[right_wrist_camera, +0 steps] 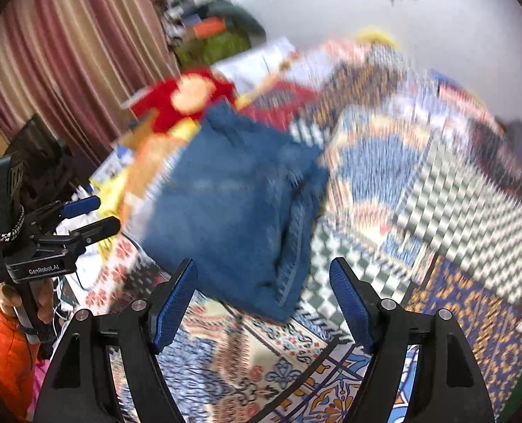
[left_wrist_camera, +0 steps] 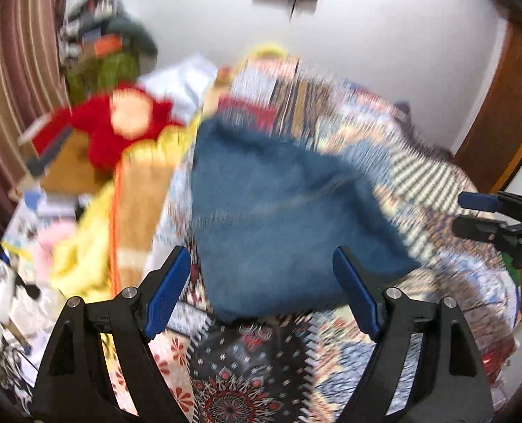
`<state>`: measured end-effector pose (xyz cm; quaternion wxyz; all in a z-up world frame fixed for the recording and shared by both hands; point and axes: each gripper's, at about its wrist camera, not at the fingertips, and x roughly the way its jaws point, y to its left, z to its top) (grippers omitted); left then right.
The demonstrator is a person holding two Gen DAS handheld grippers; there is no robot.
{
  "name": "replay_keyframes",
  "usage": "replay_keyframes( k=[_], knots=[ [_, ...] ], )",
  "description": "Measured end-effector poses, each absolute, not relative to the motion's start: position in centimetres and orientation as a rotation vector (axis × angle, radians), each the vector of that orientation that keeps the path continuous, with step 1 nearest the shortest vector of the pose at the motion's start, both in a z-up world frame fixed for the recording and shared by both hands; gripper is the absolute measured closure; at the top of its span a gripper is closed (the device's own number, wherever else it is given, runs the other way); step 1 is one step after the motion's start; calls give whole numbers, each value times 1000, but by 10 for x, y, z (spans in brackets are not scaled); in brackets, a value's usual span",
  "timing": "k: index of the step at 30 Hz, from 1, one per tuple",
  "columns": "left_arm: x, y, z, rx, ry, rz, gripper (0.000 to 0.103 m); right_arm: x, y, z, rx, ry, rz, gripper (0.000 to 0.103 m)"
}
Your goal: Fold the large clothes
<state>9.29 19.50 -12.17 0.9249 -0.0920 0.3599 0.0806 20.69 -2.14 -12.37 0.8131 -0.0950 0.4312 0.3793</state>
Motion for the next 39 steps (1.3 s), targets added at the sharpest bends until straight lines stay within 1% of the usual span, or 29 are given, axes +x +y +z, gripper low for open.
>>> replay_keyframes(
  k=[7, 11, 17, 22, 24, 26, 28, 29, 31, 32, 33, 39],
  knots=[
    [50, 163, -37, -152, 450, 146, 20, 151, -38, -38, -106, 620, 854, 28],
    [19, 146, -2, -135, 313, 141, 20, 113, -53, 4, -54, 440, 842, 28],
    [-24, 119, 23, -86, 173, 170, 20, 65, -72, 36, -2, 297, 831, 28],
    [-44, 103, 24, -60, 128, 205, 19, 36, -76, 38, 4, 262, 799, 28],
    [-48, 100, 24, -65, 125, 219, 14, 29, -78, 37, 6, 264, 783, 28],
    [-53, 99, 23, -80, 125, 221, 7, 24, -79, 36, -7, 265, 763, 27],
    [-57, 97, 23, -80, 119, 226, 4, 22, -80, 37, -25, 264, 743, 23],
    [-58, 96, 23, -76, 118, 232, 0, 21, -81, 37, -32, 260, 729, 19],
    [-60, 94, 22, -68, 118, 242, 0, 19, -83, 37, -32, 253, 701, 10],
    [-59, 93, 21, -65, 123, 243, 0, 20, -84, 37, -25, 251, 693, 3],
    [-58, 93, 21, -67, 130, 241, 0, 19, -87, 37, -12, 248, 685, 0],
    [-56, 95, 19, -83, 137, 245, 0, 20, -92, 38, -1, 245, 636, 0]
  ],
)
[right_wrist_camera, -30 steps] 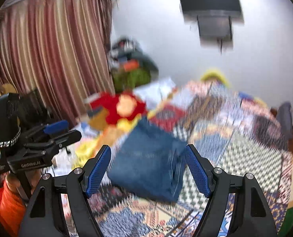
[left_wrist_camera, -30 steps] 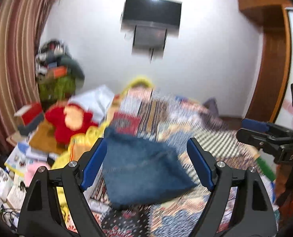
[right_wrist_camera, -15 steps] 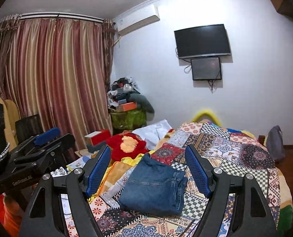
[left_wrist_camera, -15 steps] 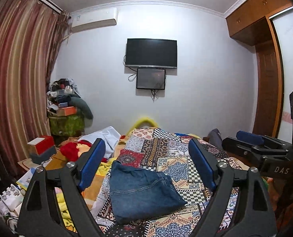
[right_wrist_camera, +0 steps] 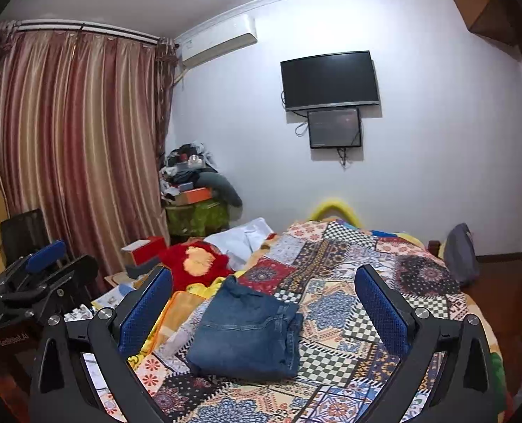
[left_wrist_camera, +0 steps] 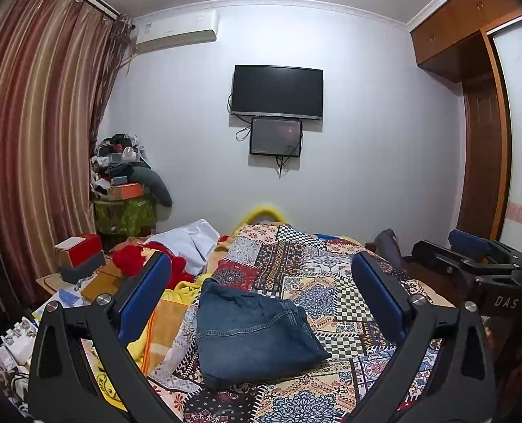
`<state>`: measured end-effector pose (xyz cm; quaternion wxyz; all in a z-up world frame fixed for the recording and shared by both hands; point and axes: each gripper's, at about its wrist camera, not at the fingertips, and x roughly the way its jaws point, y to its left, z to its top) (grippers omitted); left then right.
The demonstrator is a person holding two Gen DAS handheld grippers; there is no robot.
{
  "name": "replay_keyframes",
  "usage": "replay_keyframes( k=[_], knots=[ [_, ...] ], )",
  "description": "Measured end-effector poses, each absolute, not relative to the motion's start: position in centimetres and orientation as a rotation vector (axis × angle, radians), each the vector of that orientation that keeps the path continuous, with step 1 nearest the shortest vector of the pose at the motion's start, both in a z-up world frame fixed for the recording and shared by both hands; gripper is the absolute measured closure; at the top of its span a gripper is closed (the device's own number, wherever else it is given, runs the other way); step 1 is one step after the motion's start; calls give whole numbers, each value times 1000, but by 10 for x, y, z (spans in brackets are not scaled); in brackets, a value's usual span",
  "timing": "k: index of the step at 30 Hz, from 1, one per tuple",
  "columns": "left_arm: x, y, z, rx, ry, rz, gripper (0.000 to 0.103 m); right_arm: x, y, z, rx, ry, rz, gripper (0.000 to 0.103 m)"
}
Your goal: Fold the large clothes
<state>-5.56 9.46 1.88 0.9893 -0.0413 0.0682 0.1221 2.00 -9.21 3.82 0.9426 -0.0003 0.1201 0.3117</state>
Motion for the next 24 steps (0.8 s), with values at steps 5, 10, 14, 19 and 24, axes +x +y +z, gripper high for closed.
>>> replay_keyframes(
  k=[5, 10, 14, 19, 24],
  knots=[
    [-54, 96, 17, -83, 139, 245, 0, 19, -93, 37, -6, 245, 627, 0],
    [-51, 96, 14, -83, 152, 250, 0, 18, -92, 36, -12, 245, 634, 0],
    [-49, 98, 13, -85, 157, 249, 0, 18, -90, 36, -18, 246, 637, 0],
    [-49, 99, 12, -89, 162, 247, 0, 17, -89, 36, -22, 245, 640, 0],
    [-49, 100, 12, -93, 163, 247, 0, 16, -91, 36, -23, 245, 646, 0]
  ],
)
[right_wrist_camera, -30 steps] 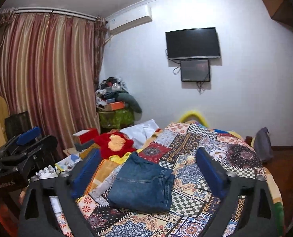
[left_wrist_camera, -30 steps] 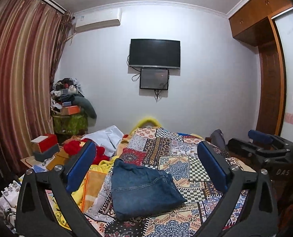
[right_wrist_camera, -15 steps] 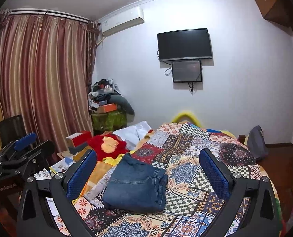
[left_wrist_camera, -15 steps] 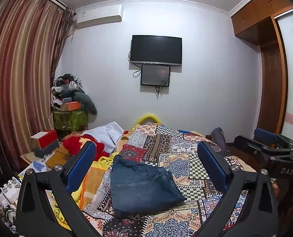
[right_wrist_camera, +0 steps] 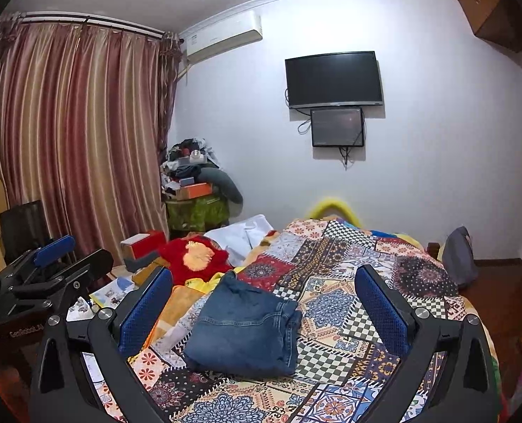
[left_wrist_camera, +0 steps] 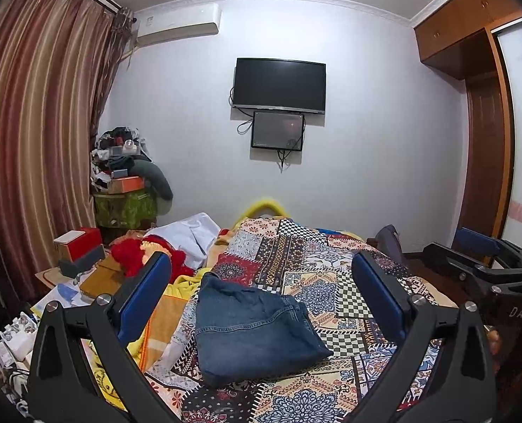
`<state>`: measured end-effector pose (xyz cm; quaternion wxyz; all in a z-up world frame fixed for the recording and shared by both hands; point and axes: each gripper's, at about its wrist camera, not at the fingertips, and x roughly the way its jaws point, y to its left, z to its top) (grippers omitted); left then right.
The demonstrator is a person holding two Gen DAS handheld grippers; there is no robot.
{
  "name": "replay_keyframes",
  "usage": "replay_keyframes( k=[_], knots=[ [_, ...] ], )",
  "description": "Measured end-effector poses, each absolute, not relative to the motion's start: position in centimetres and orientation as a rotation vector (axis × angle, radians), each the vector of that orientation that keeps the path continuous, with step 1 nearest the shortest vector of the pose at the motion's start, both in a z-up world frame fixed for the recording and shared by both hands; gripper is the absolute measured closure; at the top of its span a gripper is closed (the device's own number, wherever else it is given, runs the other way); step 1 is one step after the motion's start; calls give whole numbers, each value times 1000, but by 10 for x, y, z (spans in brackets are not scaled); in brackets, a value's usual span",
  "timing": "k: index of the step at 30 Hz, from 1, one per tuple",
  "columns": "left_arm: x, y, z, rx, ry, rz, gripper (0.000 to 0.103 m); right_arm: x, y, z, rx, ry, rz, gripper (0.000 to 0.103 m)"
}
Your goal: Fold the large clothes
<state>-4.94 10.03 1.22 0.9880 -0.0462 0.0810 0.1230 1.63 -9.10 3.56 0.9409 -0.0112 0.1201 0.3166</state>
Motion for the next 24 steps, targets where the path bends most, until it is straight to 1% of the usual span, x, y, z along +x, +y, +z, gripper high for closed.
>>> replay_keyframes(
  k=[24],
  knots=[
    [-46, 103, 9, -118, 183, 202, 0, 16, -91, 33, -31, 254, 651, 0]
  ],
)
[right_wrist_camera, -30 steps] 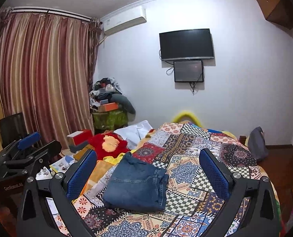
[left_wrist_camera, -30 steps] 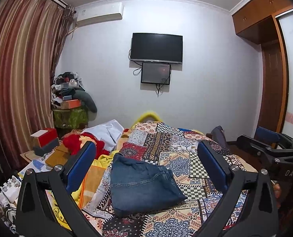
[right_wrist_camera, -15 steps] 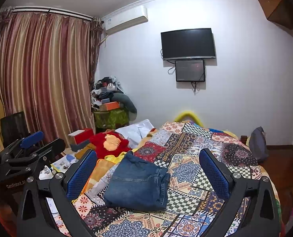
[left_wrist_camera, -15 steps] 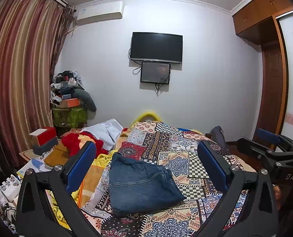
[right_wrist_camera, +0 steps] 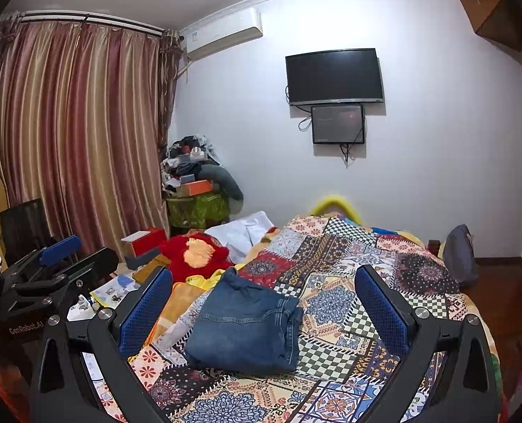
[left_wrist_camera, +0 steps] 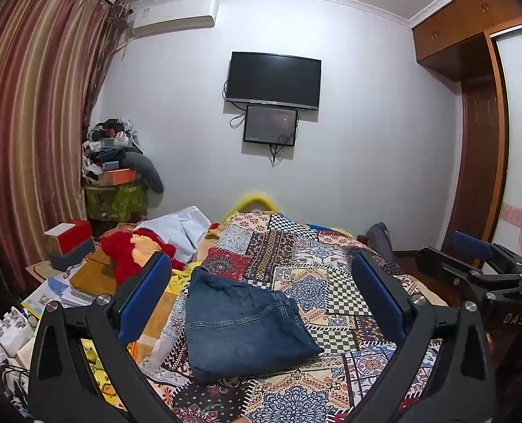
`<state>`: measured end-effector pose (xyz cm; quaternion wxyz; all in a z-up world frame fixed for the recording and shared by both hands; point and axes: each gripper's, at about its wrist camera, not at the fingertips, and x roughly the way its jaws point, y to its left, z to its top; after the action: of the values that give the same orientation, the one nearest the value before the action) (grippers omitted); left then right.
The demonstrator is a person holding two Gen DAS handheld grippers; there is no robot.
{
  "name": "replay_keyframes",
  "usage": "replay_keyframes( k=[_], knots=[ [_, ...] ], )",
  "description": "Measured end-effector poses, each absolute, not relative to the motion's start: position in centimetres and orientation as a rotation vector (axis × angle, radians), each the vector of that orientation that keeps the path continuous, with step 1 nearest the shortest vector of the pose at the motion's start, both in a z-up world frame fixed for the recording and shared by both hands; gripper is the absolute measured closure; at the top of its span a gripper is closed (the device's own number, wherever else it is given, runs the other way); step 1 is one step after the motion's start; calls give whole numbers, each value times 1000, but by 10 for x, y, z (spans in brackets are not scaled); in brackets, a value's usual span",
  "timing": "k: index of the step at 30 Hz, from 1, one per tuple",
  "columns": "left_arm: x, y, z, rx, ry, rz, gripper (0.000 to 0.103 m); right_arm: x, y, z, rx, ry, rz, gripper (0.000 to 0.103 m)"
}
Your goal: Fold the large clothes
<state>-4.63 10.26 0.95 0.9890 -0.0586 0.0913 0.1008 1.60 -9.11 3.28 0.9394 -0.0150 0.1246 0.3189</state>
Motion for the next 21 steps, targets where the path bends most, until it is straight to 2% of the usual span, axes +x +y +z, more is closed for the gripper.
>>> replay_keyframes(
  k=[21],
  knots=[
    [-41, 96, 5, -112, 194, 167, 0, 17, -88, 28, -25, 269, 648, 0]
  ],
)
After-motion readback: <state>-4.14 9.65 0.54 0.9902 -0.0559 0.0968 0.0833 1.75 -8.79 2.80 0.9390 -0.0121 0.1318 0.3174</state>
